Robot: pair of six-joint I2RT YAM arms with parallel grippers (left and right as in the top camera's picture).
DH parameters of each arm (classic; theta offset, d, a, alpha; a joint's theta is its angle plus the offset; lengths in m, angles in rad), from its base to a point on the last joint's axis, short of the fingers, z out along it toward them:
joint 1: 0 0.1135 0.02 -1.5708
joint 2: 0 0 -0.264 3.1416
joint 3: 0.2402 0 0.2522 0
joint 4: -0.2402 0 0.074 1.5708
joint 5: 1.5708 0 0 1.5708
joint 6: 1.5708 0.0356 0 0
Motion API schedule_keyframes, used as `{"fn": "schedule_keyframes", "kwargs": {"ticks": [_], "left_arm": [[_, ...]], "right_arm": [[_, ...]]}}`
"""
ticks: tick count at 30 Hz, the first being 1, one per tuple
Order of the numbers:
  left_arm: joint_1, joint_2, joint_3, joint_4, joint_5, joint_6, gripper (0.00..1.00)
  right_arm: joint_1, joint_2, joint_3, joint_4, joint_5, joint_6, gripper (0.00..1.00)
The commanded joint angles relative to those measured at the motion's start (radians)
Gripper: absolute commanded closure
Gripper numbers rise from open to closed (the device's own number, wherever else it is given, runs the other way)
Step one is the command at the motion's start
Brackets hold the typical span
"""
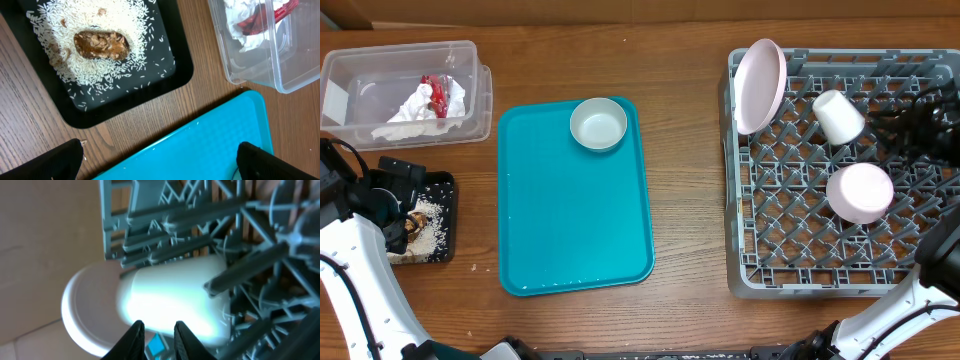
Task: Sort waste into correct bins and load items into the dishwasher
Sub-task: 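Release the white cup upside down in the rack and lift the right gripper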
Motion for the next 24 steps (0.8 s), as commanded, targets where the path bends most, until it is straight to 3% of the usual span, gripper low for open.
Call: {"fn": "schedule_keyframes", "kwargs": {"ticks": [1,4,7,10,15,17,18,24], "left_arm": [[-0.002,0.001,-0.002,0.001,-0.01,-0.014,0.0],[-0.002,0.001,-0.002,0.001,-0.01,-0.013,0.0],[-0.002,0.001,-0.002,0.001,-0.01,-0.014,0.0],[-0.002,0.001,-0.002,0.001,-0.01,-0.013,0.0],[-0.002,0.001,-0.002,0.001,-0.01,-0.013,0.0],[-0.002,0.001,-0.002,0.001,-0.01,-0.013,0.0],[-0.002,0.001,-0.002,0.001,-0.01,-0.013,0.0],[-0.002,0.001,-0.002,0.001,-0.01,-0.013,0.0]], "right_arm": [[-0.018,-0.066,0.146,-0.096,0.204,-0.006,0.77],[0.006,-0.134,0.251,-0.198,0.508,-0.009,0.77],[0.069,-0.19,0.304,-0.219,0.648,-0.045,0.79],[0.169,-0.215,0.31,-0.211,0.668,-0.055,0.96],[0.376,-0.193,0.285,-0.165,0.778,-0.055,0.96],[0.457,-0.171,0.272,-0.162,0.892,-0.046,0.96],[0.518,-0.141,0.265,-0.171,1.046,-0.01,0.96],[0.571,-0.045,0.26,-0.202,1.13,0.011,0.96]]}}
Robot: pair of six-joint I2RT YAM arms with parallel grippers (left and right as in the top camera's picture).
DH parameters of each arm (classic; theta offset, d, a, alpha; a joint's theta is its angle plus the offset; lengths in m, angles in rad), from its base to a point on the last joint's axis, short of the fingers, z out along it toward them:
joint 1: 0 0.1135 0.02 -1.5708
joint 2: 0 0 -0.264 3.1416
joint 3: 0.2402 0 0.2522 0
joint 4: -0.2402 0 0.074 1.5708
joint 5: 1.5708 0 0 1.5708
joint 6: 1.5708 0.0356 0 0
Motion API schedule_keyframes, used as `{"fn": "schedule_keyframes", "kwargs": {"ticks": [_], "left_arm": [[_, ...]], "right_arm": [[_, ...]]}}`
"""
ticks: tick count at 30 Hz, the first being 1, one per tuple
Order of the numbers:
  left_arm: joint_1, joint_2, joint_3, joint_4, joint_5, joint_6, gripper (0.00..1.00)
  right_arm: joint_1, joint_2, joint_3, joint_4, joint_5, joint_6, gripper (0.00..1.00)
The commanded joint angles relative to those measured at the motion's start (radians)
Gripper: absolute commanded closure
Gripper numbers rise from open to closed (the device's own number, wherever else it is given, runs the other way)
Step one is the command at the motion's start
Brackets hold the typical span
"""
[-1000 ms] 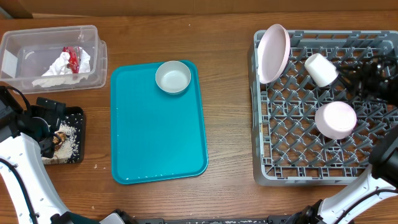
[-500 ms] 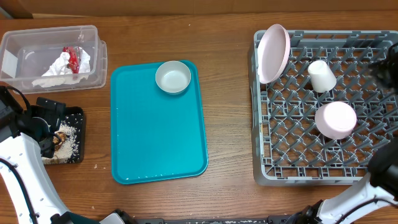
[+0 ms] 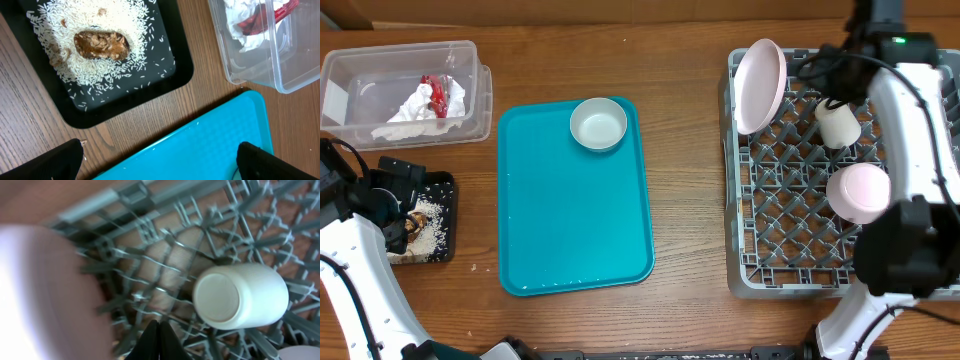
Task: Sort waste into correct bins and load items into the dishwasher
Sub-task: 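Release the white cup upside down in the rack and lift the right gripper, then move the right gripper to the small white bowl on the teal tray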
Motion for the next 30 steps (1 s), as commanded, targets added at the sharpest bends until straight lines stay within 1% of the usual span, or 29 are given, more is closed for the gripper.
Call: {"fn": "schedule_keyframes", "kwargs": {"ticks": [1,9,15,19,22,27,30], "left_arm": [[-0.002,0.001,-0.002,0.002,-0.01,-0.014,0.0],[-0.002,0.001,-0.002,0.002,-0.01,-0.013,0.0],[-0.002,0.001,-0.002,0.002,-0.01,-0.014,0.0],[-0.002,0.001,-0.002,0.002,-0.01,-0.014,0.0],[-0.002,0.001,-0.002,0.002,-0.01,-0.013,0.0],[-0.002,0.001,-0.002,0.002,-0.01,-0.013,0.0],[-0.002,0.001,-0.002,0.002,-0.01,-0.013,0.0]], "right_arm": [[-0.01,0.063,-0.012,-0.02,0.135,0.045,0.96],[-0.046,0.083,-0.011,-0.063,0.227,0.046,0.96],[-0.092,0.083,-0.006,-0.116,0.251,0.072,0.96],[-0.133,0.078,0.047,-0.205,0.299,0.126,0.96],[-0.159,0.053,0.105,-0.251,0.321,0.129,0.96],[-0.171,-0.029,0.212,-0.304,0.276,0.12,0.96],[-0.142,-0.102,0.244,-0.303,0.204,0.098,0.96]]}}
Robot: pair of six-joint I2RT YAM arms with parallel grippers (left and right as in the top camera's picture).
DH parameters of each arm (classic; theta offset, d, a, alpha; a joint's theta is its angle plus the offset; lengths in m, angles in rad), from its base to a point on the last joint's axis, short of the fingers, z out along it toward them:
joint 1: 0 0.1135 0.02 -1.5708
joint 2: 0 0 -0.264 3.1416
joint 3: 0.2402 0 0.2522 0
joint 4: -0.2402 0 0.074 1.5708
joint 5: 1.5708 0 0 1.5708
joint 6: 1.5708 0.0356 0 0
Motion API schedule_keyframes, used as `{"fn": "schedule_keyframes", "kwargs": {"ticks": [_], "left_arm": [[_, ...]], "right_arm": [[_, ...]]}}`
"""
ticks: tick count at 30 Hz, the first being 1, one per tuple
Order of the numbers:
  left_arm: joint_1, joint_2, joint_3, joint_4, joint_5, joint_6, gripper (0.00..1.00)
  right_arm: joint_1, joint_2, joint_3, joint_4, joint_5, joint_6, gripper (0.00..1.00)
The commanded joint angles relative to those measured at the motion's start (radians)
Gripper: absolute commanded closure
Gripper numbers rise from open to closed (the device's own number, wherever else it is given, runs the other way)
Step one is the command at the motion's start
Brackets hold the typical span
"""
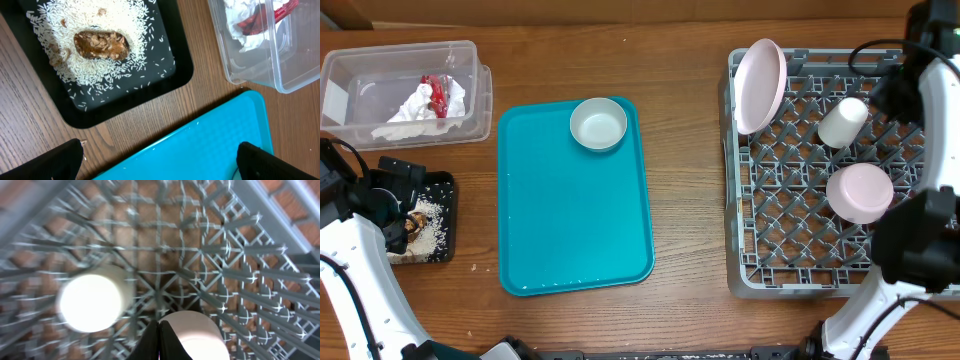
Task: Sort waste into correct bins and load items into the dishwasher
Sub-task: 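Move the right gripper to the small white bowl on the teal tray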
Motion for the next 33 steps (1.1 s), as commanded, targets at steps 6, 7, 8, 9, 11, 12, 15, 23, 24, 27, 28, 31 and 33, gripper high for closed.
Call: {"fn": "schedule_keyframes", "kwargs": {"ticks": [6,7,8,9,11,12,15,23,24,27,28,31,33], "left_arm": [[-0.002,0.002,-0.002,0.001,-0.01,-0.013,0.0],[-0.002,0.002,-0.002,0.001,-0.01,-0.013,0.0],[-0.002,0.002,-0.002,0.001,-0.01,-0.013,0.0],[-0.002,0.002,-0.002,0.001,-0.01,-0.013,0.0],[-0.002,0.002,-0.002,0.001,-0.01,-0.014,0.0],[-0.002,0.002,-0.002,0.001,-0.01,-0.013,0.0],[-0.002,0.002,-0.002,0.001,-0.01,-0.013,0.0],[-0.002,0.002,-0.002,0.001,-0.01,-0.013,0.0],[-0.002,0.002,-0.002,0.001,-0.01,-0.014,0.0],[-0.002,0.002,-0.002,0.001,-0.01,-0.013,0.0],[-0.002,0.002,-0.002,0.001,-0.01,-0.014,0.0],[-0.002,0.002,-0.002,0.001,-0.01,-0.013,0.0],[-0.002,0.002,-0.002,0.001,-0.01,-0.013,0.0]], "right_arm": [[0.232,-0.254,0.072,0.114,-0.611,-0.203,0.92],[0.29,-0.255,0.072,0.143,-0.652,-0.204,0.87],[0.349,-0.253,0.072,0.172,-0.653,-0.203,0.72],[0.417,-0.243,0.071,0.209,-0.634,-0.204,0.54],[0.545,-0.216,0.066,0.291,-0.578,-0.204,0.26],[0.602,-0.196,0.064,0.331,-0.545,-0.211,0.22],[0.766,-0.119,0.054,0.468,-0.441,-0.283,0.18],[0.966,0.186,0.054,0.7,-0.133,-0.372,0.11],[0.97,0.224,0.055,0.715,-0.133,-0.38,0.11],[0.973,0.308,0.054,0.724,-0.147,-0.385,0.11],[0.973,0.331,0.055,0.722,-0.165,-0.387,0.11],[0.978,0.384,0.054,0.701,-0.22,-0.407,0.12],[0.982,0.402,0.054,0.691,-0.219,-0.415,0.14]]}}
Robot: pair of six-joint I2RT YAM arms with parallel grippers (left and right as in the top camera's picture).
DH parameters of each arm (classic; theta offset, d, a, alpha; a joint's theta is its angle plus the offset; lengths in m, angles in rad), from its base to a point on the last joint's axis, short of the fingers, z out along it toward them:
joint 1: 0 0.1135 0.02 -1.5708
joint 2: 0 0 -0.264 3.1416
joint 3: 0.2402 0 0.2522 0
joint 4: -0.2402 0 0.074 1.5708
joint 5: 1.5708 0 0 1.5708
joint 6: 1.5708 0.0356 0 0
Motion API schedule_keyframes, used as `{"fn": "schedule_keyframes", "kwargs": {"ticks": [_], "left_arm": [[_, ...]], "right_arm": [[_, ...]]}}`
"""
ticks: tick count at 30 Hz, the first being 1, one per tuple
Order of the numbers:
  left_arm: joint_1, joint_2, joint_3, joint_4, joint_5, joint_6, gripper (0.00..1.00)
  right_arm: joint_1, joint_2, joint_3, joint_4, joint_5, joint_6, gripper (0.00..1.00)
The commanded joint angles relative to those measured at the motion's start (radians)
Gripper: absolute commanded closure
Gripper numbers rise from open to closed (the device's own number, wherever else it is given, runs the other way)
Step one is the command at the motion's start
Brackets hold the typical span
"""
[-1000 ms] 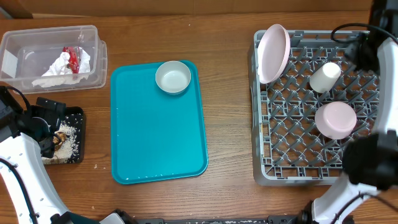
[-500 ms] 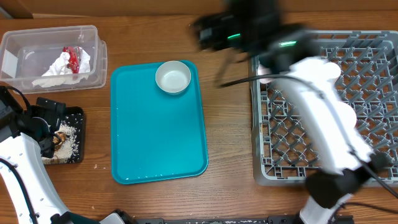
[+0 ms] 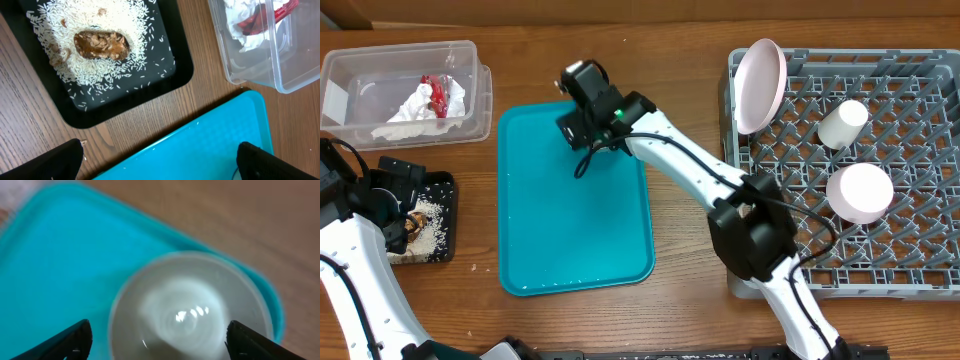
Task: Sort waste into correct bins and load items into the dishwasher
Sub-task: 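Move the right gripper to the small white bowl on the teal tray, then grasp the bowl rim and carry it to the rack's right side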
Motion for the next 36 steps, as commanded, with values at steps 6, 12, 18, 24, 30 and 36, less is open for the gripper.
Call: {"fn": "schedule_keyframes", "kwargs": {"ticks": [6,12,18,24,30,36], "left_arm": [[-0.002,0.001,-0.002,0.001,-0.01,-0.014,0.0],[-0.002,0.002,-0.002,0.001,-0.01,-0.013,0.0],[-0.002,0.001,-0.002,0.001,-0.01,-0.014,0.0],[-0.002,0.001,-0.002,0.001,-0.01,-0.014,0.0],[-0.002,0.001,-0.002,0.001,-0.01,-0.013,0.0],[-0.002,0.001,-0.002,0.001,-0.01,-0.014,0.0]], "right_arm": [[0.026,0.029,0.003,-0.058,-0.045,-0.044,0.28],[0.056,0.046,0.003,-0.116,-0.048,-0.044,0.49],[0.061,0.046,-0.003,-0.121,-0.013,-0.034,0.77],[0.061,0.006,0.06,-0.199,-0.007,0.025,0.96],[0.041,-0.101,0.27,-0.422,0.032,0.124,0.96],[-0.153,-0.309,0.469,-0.728,0.058,0.248,0.96]]}}
